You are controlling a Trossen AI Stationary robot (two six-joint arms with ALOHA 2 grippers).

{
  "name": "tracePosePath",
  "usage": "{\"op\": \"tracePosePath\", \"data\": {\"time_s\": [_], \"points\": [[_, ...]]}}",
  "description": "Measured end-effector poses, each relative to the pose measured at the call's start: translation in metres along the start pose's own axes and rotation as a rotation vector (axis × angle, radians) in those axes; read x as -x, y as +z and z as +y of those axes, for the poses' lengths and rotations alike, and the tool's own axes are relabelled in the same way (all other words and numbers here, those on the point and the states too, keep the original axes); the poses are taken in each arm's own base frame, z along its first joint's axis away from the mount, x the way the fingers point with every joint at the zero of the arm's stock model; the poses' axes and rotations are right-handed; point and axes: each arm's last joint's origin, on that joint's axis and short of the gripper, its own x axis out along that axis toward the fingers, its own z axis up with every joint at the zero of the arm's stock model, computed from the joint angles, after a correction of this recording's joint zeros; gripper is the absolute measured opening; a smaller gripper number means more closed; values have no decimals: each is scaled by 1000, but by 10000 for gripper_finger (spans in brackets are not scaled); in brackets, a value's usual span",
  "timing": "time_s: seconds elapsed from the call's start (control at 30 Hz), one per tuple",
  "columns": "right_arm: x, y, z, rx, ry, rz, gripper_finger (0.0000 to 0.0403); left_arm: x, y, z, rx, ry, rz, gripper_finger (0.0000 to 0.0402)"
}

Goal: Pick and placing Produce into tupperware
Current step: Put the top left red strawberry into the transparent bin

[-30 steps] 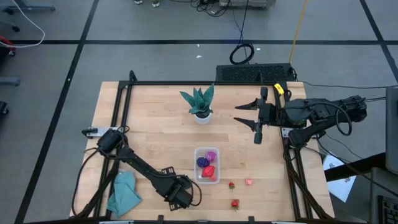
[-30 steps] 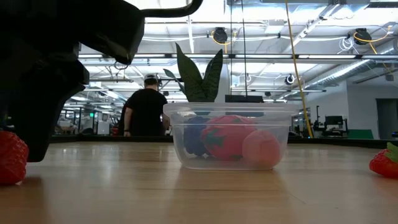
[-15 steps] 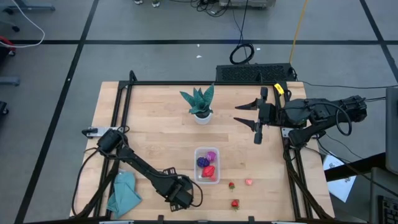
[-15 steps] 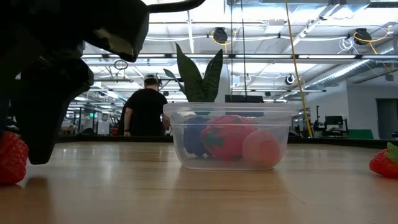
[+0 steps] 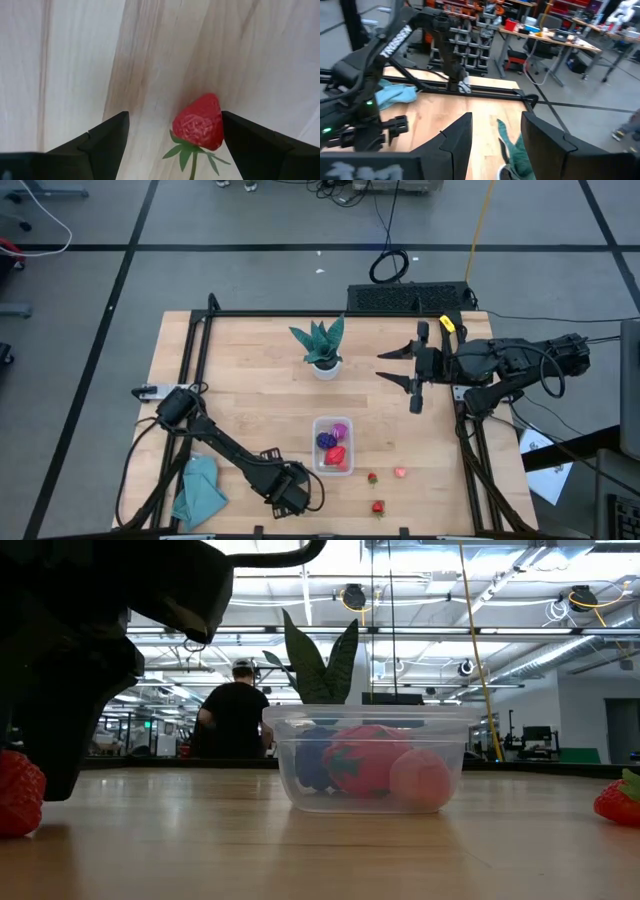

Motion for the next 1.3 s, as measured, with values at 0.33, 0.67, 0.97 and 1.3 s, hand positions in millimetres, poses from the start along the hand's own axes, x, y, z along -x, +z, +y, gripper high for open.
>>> {"op": "tracePosePath", "data": {"time_s": [0.33, 0.67, 0.97, 1.3], "points": [[0, 0, 0, -14, 10, -1, 160, 0, 0, 0, 2, 0, 1, 301], [0, 0, 0, -14, 11, -1, 160, 0, 0, -1, 4, -10, -3, 226], [0, 0, 0, -14, 11, -1, 160, 0, 0, -1, 14, -12, 1, 177], [0, 0, 0, -14, 11, -1, 160, 0, 0, -1, 17, -12, 1, 143]]}}
